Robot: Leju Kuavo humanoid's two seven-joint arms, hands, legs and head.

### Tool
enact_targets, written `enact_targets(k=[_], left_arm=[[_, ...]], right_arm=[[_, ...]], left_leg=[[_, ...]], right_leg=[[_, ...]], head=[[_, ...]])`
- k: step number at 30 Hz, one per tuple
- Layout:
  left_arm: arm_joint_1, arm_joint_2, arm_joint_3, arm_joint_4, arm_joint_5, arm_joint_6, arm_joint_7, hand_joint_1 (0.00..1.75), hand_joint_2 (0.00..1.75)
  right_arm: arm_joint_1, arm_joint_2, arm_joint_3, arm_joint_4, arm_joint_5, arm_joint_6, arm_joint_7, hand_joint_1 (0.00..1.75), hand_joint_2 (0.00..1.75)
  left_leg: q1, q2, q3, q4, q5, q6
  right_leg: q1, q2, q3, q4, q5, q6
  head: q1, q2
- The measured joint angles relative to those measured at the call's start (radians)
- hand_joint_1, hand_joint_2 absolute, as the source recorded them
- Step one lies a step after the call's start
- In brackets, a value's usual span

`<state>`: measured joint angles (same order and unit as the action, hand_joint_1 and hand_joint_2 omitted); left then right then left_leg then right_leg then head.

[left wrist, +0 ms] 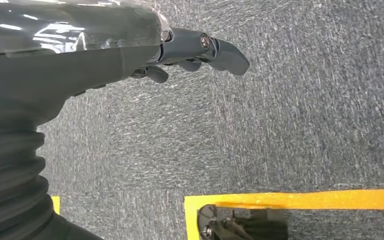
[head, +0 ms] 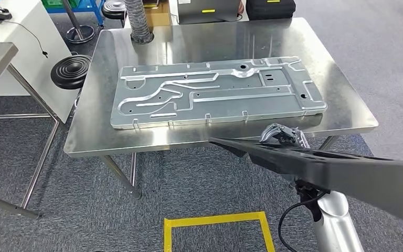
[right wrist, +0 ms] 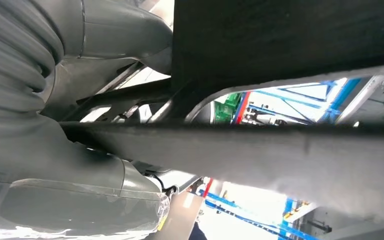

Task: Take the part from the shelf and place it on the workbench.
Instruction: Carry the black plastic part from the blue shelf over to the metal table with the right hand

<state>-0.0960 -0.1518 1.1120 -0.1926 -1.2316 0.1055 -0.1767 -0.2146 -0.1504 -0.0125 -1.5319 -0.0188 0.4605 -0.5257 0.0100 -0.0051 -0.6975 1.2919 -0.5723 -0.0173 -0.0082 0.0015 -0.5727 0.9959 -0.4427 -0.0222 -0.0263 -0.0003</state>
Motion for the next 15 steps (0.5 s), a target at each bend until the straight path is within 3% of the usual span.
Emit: enact_targets(k=[1,3,5,8,10,13,14,15], left_arm=[[0.000,0.000,0.000,0.000,-0.001,0.000,0.000,0.00,1.75],[-0.001,0.000,0.000,0.000,-0.003,-0.001,0.000,0.00,1.75],[-0.004,0.000,0.000,0.000,-0.004,-0.001,0.001,0.00,1.75],[-0.004,-0.001,0.000,0.000,-0.004,-0.003,0.003,0.00,1.75],[-0.006,-0.003,0.000,0.000,-0.004,-0.004,0.003,0.00,1.75],[-0.009,-0.003,0.000,0.000,-0.005,-0.004,0.003,0.00,1.75],[-0.009,-0.004,0.000,0.000,-0.005,-0.004,0.003,0.00,1.75],[-0.009,-0.004,0.000,0.000,-0.006,-0.004,0.003,0.00,1.75]], right_arm=[[0.000,-0.003,-0.003,0.000,0.000,0.000,0.000,1.24,1.75],[-0.003,-0.008,-0.010,0.000,0.000,-0.001,0.000,1.24,1.75],[-0.007,-0.014,-0.016,0.001,0.001,-0.002,0.000,1.24,1.75],[-0.014,-0.025,-0.023,0.007,0.003,-0.005,0.000,1.24,1.75],[-0.022,-0.032,-0.031,0.014,0.005,-0.008,0.000,1.24,1.75],[-0.040,-0.044,-0.043,0.036,0.007,-0.011,0.000,1.24,1.75],[-0.043,-0.047,-0.047,0.046,0.009,-0.012,0.001,1.24,1.75],[-0.047,-0.050,-0.050,0.056,0.011,-0.012,0.001,1.24,1.75]], left_leg=[[0.000,0.000,0.014,-0.037,0.031,0.002],[-0.001,0.000,0.076,-0.175,0.104,0.009],[-0.004,-0.001,0.118,-0.267,0.132,0.017],[-0.005,-0.001,0.124,-0.286,0.130,0.031],[-0.002,-0.001,0.129,-0.293,0.133,0.042],[-0.001,0.000,0.131,-0.296,0.133,0.050],[-0.002,0.000,0.132,-0.296,0.132,0.051],[-0.002,-0.001,0.133,-0.295,0.130,0.051]], right_leg=[[0.000,0.001,0.003,0.001,-0.002,0.001],[0.002,0.002,0.009,0.003,-0.008,0.007],[0.005,0.004,0.010,0.007,-0.012,0.016],[0.005,0.003,0.007,0.009,-0.015,0.033],[0.002,0.002,-0.007,0.044,-0.039,0.045],[-0.003,0.001,-0.102,0.231,-0.124,0.059],[-0.005,0.001,-0.132,0.285,-0.137,0.062],[-0.006,0.001,-0.146,0.303,-0.130,0.063]], head=[[0.000,0.000],[0.000,0.000],[0.000,0.000],[0.000,0.000],[0.000,0.000],[0.000,0.000],[0.000,0.000],[0.000,0.000]])
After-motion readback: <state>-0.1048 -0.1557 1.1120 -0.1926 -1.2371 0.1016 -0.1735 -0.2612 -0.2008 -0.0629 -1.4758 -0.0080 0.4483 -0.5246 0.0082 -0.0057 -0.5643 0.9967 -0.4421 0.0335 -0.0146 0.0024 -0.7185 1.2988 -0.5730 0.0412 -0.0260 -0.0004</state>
